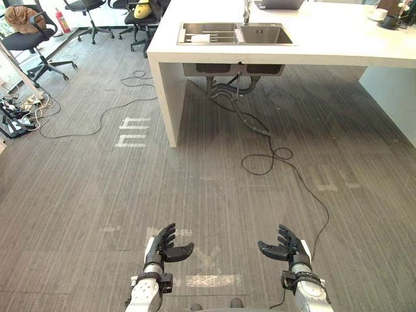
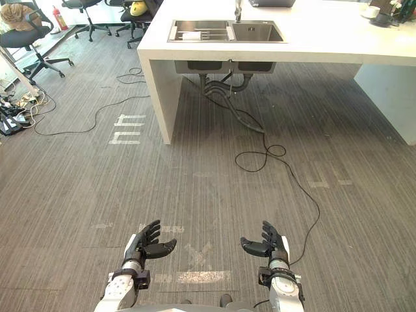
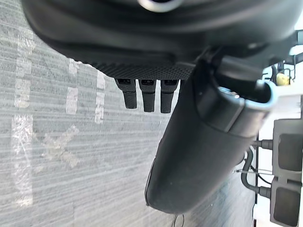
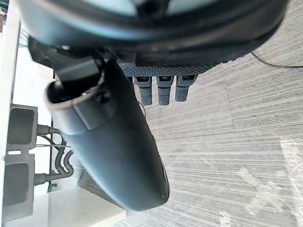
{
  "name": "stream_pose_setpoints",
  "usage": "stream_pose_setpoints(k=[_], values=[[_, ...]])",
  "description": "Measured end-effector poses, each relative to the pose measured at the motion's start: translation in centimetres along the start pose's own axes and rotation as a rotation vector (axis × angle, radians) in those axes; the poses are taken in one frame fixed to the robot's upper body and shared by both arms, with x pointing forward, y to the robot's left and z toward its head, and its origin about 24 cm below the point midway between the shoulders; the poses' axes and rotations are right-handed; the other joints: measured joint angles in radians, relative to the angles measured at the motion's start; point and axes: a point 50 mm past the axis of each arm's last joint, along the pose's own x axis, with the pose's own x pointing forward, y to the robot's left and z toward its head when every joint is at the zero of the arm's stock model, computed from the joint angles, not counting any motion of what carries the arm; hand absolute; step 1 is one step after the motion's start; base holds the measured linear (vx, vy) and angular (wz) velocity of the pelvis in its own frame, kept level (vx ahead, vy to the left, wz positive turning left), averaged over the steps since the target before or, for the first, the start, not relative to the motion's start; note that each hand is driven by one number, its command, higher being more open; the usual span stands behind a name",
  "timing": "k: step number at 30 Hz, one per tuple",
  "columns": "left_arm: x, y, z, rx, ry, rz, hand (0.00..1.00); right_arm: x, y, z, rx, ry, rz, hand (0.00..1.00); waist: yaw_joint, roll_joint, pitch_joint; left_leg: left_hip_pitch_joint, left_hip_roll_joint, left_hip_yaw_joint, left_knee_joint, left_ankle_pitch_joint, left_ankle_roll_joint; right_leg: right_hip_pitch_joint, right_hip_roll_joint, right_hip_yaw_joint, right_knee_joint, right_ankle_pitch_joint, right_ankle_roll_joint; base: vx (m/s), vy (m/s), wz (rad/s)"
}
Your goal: Walk over to the sink, pick up the cup, carry it to the dishwasher, place the cup inside the dishwasher, then close the dishwasher door
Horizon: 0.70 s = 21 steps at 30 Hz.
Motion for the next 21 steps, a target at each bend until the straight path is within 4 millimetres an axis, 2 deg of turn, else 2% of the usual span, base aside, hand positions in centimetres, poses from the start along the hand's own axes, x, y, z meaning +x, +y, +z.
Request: stream_pose_setpoints(k=[7,13,21], values=[[0.0,1.6,0.0,-0.037,0.001,0.073,0.90,0.1,-0.8,0.2,0.004,-0.007,-0.024,0.90,0.000,-0.002,-0.001,-0.001,0.000,0.005,-0.003,0.006,0.003,0.001,0.001,0.006,-0.014,0.015,0.001,0.00,0.000,-0.02],[-0.2,1.9,-0.3,-0.040,0.011,0.087,0.90,0.1,-0.8,0.2,0.005,-0.006,-0.019,0.90,0.000,-0.002,-0.001,-0.001,0.000,0.012,-0.005,0.013,0.006,0.006,0.001,0.012,-0.032,0.033,0.000,-0.02,0.002,-0.04],[-0.7,2.4,-1.9,-0.041,0.078,0.112,0.90,0.1,-0.7,-0.1,0.012,0.005,-0.015,0.90,0.001,-0.007,-0.006,-0.002,0.001,0.028,-0.029,0.030,0.010,0.001,0.004,0.024,-0.056,0.058,-0.004,-0.02,0.001,-0.05]])
